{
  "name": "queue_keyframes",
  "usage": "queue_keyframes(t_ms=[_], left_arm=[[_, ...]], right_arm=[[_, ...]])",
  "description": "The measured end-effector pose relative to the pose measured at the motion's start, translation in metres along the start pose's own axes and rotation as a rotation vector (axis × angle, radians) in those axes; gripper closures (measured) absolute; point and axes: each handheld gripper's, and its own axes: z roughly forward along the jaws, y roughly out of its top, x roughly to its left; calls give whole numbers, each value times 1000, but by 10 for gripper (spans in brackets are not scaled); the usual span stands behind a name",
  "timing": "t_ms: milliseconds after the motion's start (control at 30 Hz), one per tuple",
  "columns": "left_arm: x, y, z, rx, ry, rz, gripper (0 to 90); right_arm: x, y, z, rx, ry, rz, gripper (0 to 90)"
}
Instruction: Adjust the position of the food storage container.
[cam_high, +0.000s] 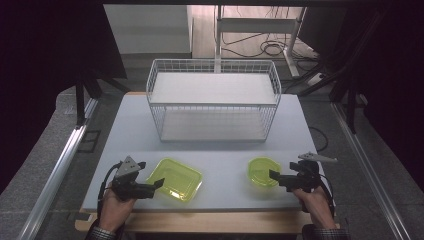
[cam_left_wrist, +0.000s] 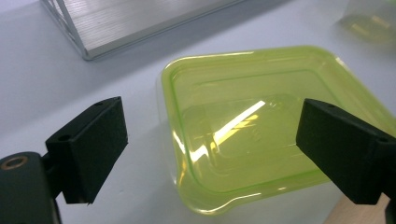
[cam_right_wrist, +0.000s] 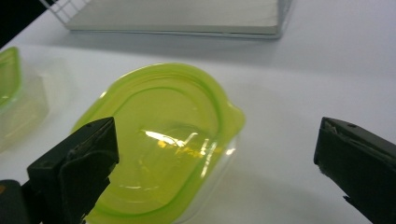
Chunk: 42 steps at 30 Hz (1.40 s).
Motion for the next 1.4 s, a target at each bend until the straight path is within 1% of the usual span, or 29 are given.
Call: queue_keyframes(t_ms=[67,100,133,200,233,267,333,367,433,467,500,533,567,667,700,767,867,900,933,1000,1033,1067,1100,1167,1200,1233,1333,1367,1400], left_arm=[[-3,0,1,16,21,27,89],[-3,0,1,16,21,27,89],[-6,1,2,33,43,58,89],[-7,1,3,38,50,66,89],[-8,1,3,41,50,69,89],[-8,0,4,43,52,69,89],[-7,0,4,43,57,71,89],[-7,0,4,43,57,71,89],[-7,-1,4,36,56,66,89],[-7,-1,4,33,57,65,89],[-6,-1,4,32,61,66,88],[-6,-1,4,32,61,66,87],[-7,-1,4,32,66,73,87],[-7,-1,4,31,66,78,84],[-7,-1,4,30,70,80,83],[-7,-1,5,32,71,82,82],[-7,-2,5,35,73,86,80],[-7,-2,5,35,73,86,80],[-8,-2,5,36,76,90,79],[-8,-1,6,41,75,92,78],[-8,-1,6,41,75,92,78],[-9,-1,6,41,77,93,78],[-9,-1,6,41,77,93,78],[-9,-1,5,41,79,93,78],[-9,-1,5,41,79,93,78],[-9,-1,5,42,80,93,78],[-9,-1,6,45,80,92,78],[-9,-1,6,46,81,93,78],[-9,-1,6,47,81,95,77]], right_arm=[[-1,0,0,2,-25,-2,0],[-1,0,0,2,-25,-2,0],[-2,1,-1,12,-20,-10,0],[-2,1,-2,14,-17,-10,0],[-2,2,-2,37,-23,-2,10],[-2,2,-1,63,-16,16,32],[-2,2,0,73,-24,27,53],[-2,2,0,80,-33,20,68],[-1,2,0,82,-42,21,106],[-1,2,0,82,-42,21,106],[0,2,-1,76,-58,10,147],[0,2,-1,76,-58,10,147],[1,4,-2,67,-73,7,185],[3,5,-5,53,-80,-2,217],[5,7,-6,44,-69,-10,258],[7,8,-8,44,-55,-25,299],[13,11,-8,42,-50,-75,373],[13,11,-8,42,-50,-75,373],[18,12,-7,50,-48,-113,432],[22,14,-6,62,-53,-151,485],[22,14,-6,62,-53,-151,485],[26,16,-4,74,-64,-188,550],[26,16,-4,74,-64,-188,550],[32,20,-3,68,-44,-209,617],[32,20,-3,68,-44,-209,617],[38,22,-1,81,-43,-236,653],[44,24,4,87,-32,-249,727],[44,24,4,87,-32,-249,727],[48,26,7,93,-20,-259,783]])
